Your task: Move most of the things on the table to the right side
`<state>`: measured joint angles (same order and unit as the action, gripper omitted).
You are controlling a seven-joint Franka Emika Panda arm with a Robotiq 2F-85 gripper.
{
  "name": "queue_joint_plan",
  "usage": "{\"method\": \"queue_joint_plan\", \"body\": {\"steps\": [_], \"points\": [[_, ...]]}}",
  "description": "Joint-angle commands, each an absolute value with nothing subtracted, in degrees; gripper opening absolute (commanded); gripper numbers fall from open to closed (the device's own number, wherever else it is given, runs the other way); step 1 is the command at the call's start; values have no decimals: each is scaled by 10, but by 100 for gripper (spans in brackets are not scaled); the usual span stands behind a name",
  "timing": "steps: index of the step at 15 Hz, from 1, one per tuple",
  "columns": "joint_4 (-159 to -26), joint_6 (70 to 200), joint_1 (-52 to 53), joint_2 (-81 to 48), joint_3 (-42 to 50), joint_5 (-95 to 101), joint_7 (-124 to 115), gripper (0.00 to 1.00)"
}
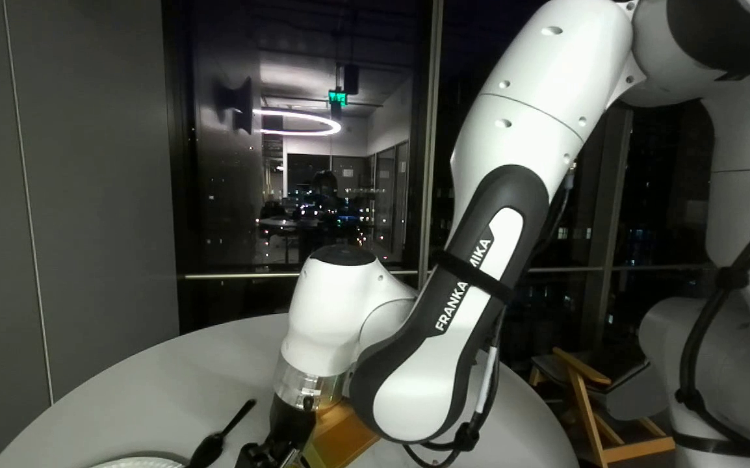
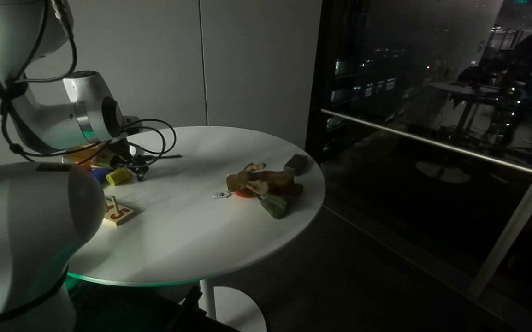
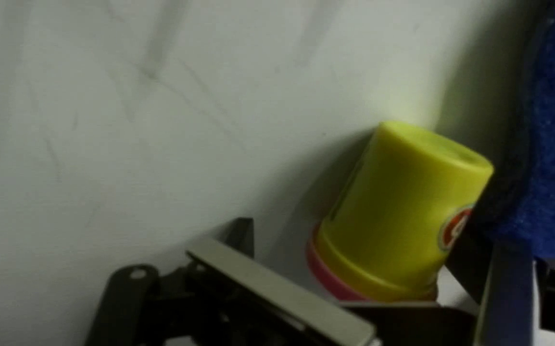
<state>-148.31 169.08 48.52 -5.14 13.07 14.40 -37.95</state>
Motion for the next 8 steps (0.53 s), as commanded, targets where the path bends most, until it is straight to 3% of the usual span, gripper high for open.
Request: {"method": "queue_joint_plan", "body": {"steps": [1,3,8], "points": [[-1502,1654,514,-12,138,212,-455,76],[-1491,1633,518,-12,147,306,-509,68],[-1473,1597,508,-4,146,529,-663,27]]}}
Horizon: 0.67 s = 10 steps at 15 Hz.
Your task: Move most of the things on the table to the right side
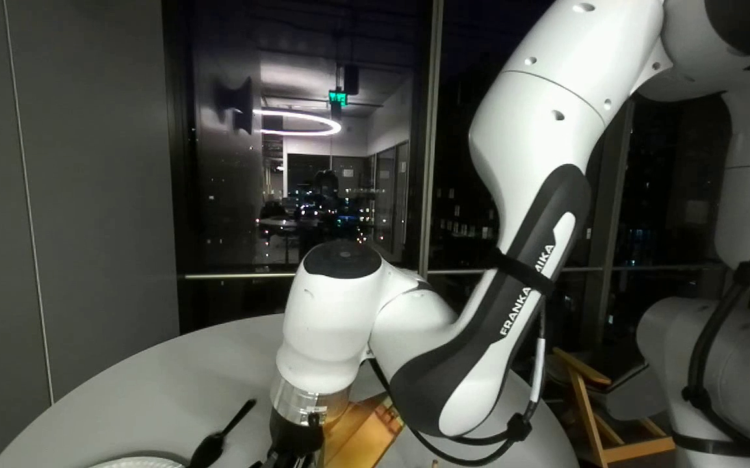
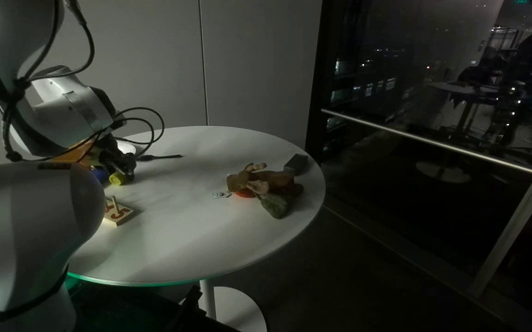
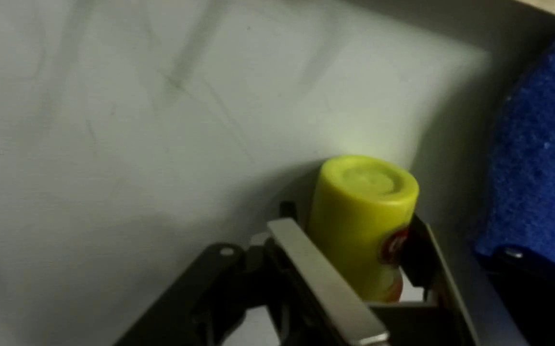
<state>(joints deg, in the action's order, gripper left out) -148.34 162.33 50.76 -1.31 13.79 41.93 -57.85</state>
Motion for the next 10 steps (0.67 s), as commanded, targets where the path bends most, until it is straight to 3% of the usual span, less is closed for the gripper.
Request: {"method": "queue_joint_plan", "body": {"steps": [1,10], "points": [[-1470,1597,506,-6,148,574,-697,20],[-1384,1559,499,-16,173,948,-1068,20]]}}
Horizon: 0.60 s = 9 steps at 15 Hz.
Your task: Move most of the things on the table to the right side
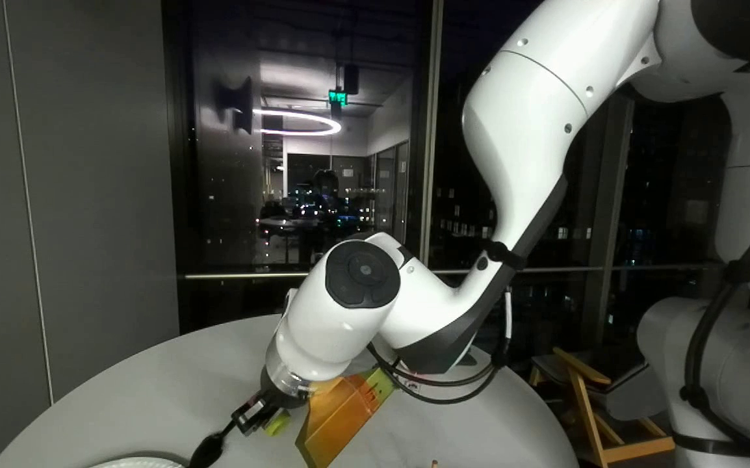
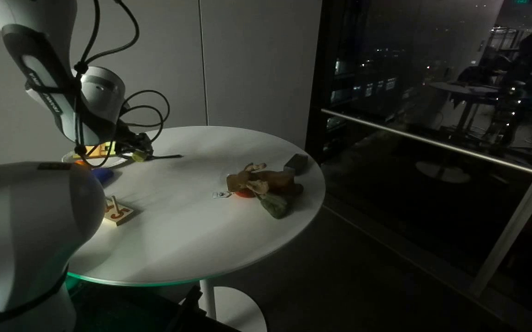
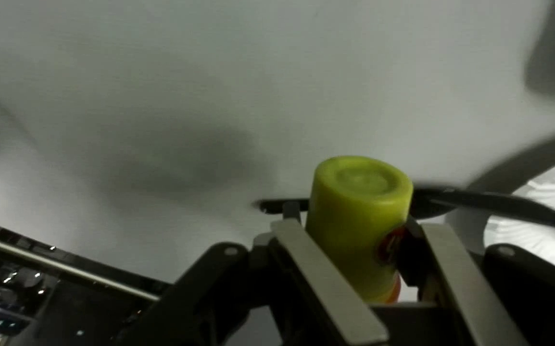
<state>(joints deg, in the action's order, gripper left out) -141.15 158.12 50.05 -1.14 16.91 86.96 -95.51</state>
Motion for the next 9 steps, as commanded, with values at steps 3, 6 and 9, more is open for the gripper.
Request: {"method": "queue_joint_plan", "body": {"steps": [3,6,9], "points": [[-1381,1503,503,-14,168,1025,-1195,20],[-1398,1418,405,-19,57,1075,-1315,20],[-1415,1309,341,-30,-27,1082,-1398,20]]}}
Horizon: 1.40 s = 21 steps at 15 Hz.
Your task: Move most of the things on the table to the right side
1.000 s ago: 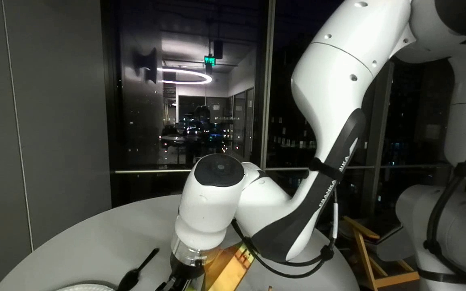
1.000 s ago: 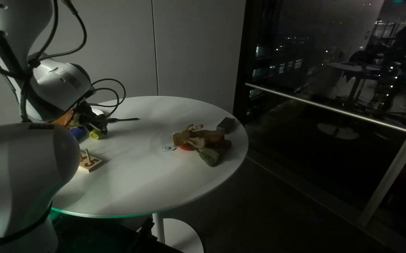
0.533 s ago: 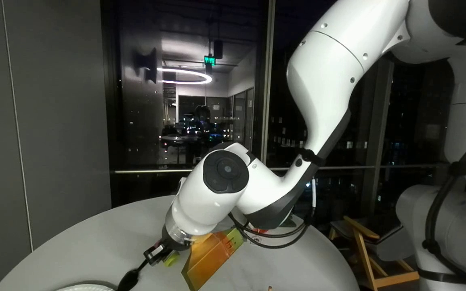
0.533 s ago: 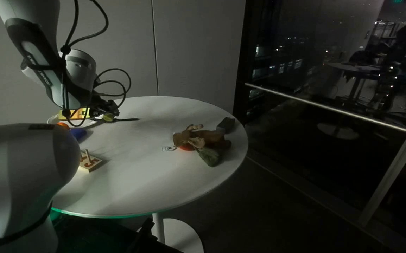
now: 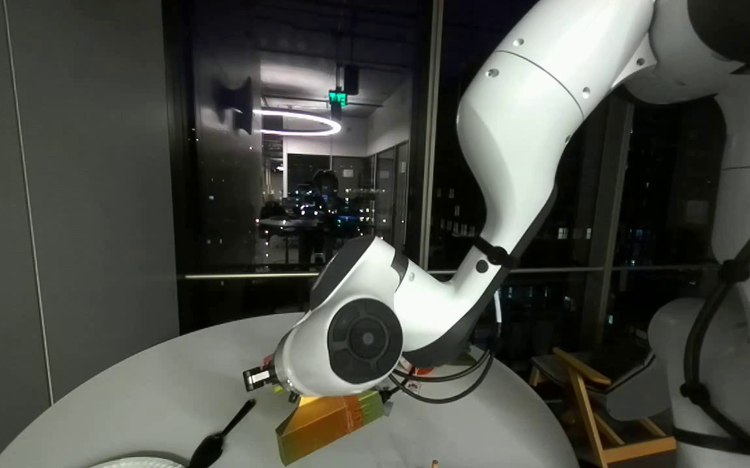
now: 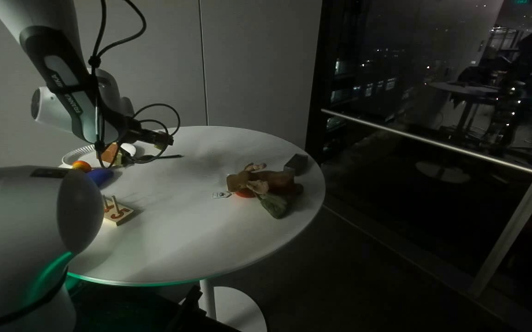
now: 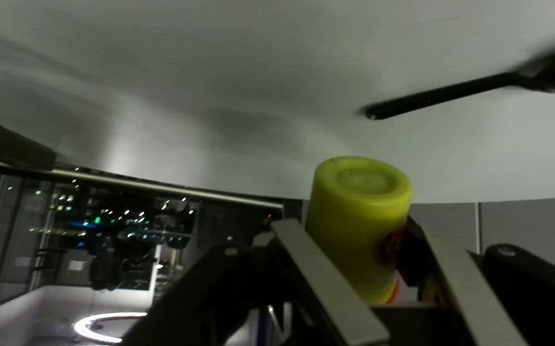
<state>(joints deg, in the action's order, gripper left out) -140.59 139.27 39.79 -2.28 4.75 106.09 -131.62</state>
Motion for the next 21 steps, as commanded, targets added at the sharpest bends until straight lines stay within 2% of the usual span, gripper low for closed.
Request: {"method": "queue_joint_plan", "body": {"steps": [1,6,7,9,10,13,14,16,17,18,20,21], "points": [[-1418,1270,326,-36,-51,1079,-1418,20],[-1424,1084,276,-72,-145,1045,-1513,20],[-1466,1103,224,-58,-113,1123,-1577,20],[-1474,1086,190,-71,-108,1142,-1647,20],[-1444,1128,166,-26,-103,1121,-1574,20],[-1408,1177,102,-41,-77,1153,-1556,20],[-1411,1192,87,-59,-69,1198,-1595,70],[-1374,1255,71,-40,-69,1195,-1556,47],[-1369,1277,65,-45,-69,1213,-1580,82],[-1353,1307,63,-46,-72,1221,-1575,83],[-1335,1351,63,-48,-76,1233,-1575,97],[-1325,1375,64,-46,-78,1234,-1575,100]]}}
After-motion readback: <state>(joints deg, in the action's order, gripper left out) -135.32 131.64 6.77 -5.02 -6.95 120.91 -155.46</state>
